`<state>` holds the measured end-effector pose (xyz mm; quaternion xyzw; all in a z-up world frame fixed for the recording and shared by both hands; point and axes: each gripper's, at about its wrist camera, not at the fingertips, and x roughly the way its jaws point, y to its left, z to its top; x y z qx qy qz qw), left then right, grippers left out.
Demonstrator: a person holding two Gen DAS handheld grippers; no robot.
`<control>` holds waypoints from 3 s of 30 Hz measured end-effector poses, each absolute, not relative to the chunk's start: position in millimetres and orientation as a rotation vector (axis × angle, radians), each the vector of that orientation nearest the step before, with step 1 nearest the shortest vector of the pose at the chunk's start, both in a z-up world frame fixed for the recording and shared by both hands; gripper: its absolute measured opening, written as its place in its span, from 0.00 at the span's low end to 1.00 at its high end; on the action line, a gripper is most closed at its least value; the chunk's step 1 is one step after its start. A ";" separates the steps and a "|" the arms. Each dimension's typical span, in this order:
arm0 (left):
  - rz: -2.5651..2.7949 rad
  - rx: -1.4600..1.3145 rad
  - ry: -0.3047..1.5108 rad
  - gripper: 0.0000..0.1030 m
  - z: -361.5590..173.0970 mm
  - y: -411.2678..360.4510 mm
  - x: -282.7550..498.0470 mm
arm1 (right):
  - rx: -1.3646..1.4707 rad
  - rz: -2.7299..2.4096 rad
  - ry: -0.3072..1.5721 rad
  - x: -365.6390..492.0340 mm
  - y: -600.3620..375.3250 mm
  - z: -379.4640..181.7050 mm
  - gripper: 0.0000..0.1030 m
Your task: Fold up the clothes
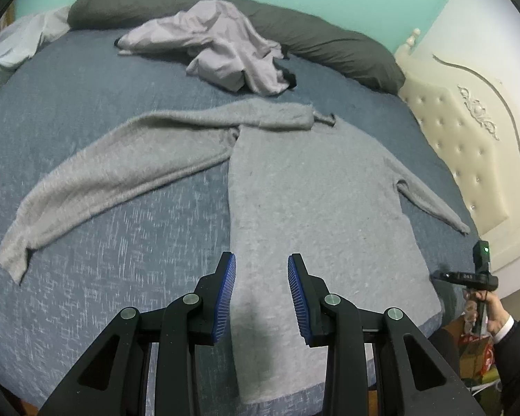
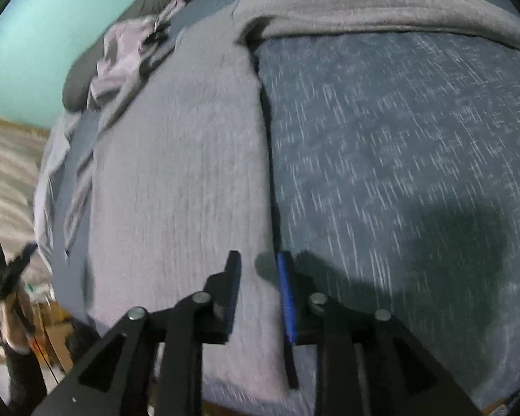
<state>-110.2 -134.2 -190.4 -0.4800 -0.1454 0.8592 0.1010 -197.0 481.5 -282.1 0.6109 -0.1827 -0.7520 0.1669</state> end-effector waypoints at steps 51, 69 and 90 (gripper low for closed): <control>2.817 -1.634 -0.613 0.33 -294.5 -407.5 -188.2 | 1.639 -2.258 -0.216 -221.4 380.6 -236.5 0.04; 2.740 -1.570 -0.488 0.07 -298.1 -377.0 -189.4 | 1.638 -2.225 -0.234 -225.4 347.8 -240.3 0.04; 2.732 -1.676 -0.388 0.65 -311.6 -402.5 -212.8 | 1.665 -2.221 -0.325 -229.3 346.2 -252.9 0.04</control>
